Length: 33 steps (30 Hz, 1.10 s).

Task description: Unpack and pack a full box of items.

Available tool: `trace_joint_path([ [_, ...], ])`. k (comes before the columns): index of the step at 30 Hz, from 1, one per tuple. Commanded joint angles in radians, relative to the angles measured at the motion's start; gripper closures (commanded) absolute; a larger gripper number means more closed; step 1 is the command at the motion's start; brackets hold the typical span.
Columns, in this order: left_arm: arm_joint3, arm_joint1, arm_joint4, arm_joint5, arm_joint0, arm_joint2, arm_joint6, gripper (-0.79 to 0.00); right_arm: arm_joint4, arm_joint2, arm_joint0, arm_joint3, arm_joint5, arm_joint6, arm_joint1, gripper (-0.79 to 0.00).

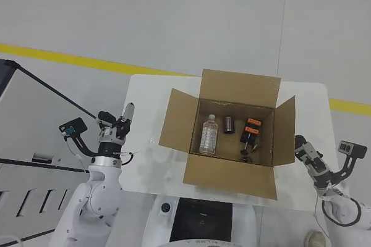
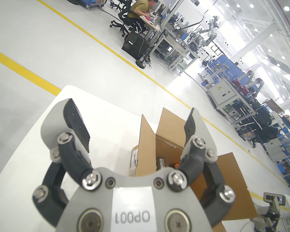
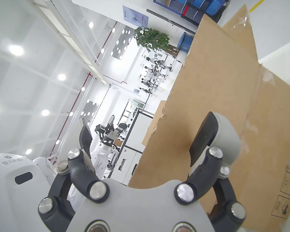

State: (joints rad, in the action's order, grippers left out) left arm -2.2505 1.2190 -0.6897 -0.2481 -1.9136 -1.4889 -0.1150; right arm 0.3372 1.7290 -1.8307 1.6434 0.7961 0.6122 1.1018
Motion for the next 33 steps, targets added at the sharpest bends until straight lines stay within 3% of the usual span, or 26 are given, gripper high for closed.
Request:
trace_joint_path([
  [1, 0.0, 0.0, 0.0, 0.0, 0.0, 0.0, 0.0, -0.785, -0.01, -0.028, 0.029, 0.0, -0.015, -0.006, 0.002, -0.785],
  [11, 0.0, 0.0, 0.0, 0.0, 0.0, 0.0, 0.0, -0.785, -0.17, -0.229, 0.232, -0.11, -0.136, -0.068, 0.026, -0.785],
  [23, 0.0, 0.0, 0.0, 0.0, 0.0, 0.0, 0.0, -0.785, -0.49, -0.269, 0.262, 0.036, -0.508, -0.021, 0.016, -0.785],
  [33, 0.0, 0.0, 0.0, 0.0, 0.0, 0.0, 0.0, -0.785, -0.568, -0.314, 0.303, 0.048, -0.639, 0.012, 0.016, -0.785],
])
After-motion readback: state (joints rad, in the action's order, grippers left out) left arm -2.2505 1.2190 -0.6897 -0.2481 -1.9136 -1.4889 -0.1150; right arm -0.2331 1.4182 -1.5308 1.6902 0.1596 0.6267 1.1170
